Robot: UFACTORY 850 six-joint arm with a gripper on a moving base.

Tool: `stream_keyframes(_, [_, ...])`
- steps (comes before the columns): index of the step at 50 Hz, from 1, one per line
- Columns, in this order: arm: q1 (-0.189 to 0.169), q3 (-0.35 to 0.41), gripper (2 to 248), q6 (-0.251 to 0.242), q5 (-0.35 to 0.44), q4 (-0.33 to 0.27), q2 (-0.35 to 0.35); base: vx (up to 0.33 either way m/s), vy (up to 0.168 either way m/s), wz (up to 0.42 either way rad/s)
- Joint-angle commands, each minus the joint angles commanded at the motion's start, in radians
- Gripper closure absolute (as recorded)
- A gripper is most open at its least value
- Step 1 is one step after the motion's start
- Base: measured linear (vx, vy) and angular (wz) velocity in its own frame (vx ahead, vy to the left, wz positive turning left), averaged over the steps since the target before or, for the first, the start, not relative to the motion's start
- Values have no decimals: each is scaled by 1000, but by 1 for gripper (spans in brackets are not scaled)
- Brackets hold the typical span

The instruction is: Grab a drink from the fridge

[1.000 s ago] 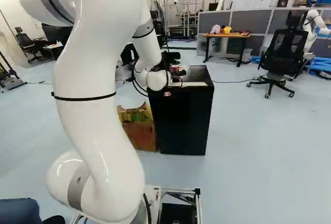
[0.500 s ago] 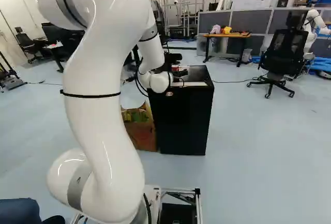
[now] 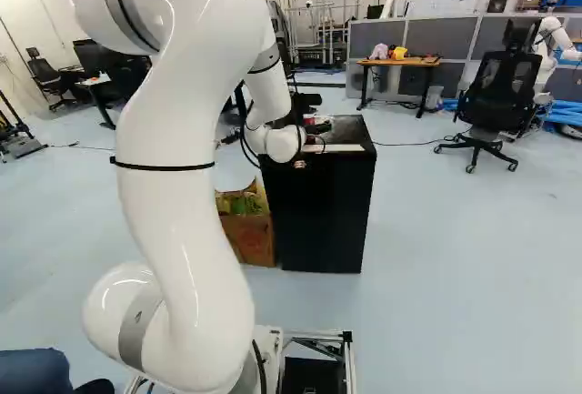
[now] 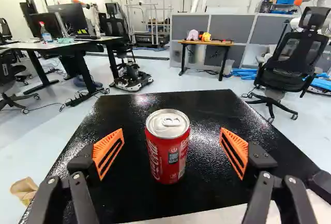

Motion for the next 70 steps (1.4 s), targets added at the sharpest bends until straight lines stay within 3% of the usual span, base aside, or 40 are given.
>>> stream_keyframes(6, [0, 0, 3, 10, 0, 0, 0, 0, 0, 0])
stream_keyframes(13, [0, 0, 3, 65, 0, 0, 0, 0, 0, 0])
stream_keyframes(54, [1, -13, 9, 65, 0, 0, -10, 0, 0, 0])
stream_keyframes(55, [1, -13, 46, 65, 0, 0, -10, 0, 0, 0])
stream_keyframes(59, [1, -13, 46, 65, 0, 0, -10, 0, 0, 0])
stream_keyframes(60, [1, -13, 84, 65, 0, 0, -10, 0, 0, 0])
stream_keyframes(65, [1, -13, 84, 65, 0, 0, -10, 0, 0, 0])
stream_keyframes(66, [1, -13, 122, 65, 0, 0, -10, 0, 0, 0])
stream_keyframes(70, [1, -13, 122, 65, 0, 0, -10, 0, 0, 0])
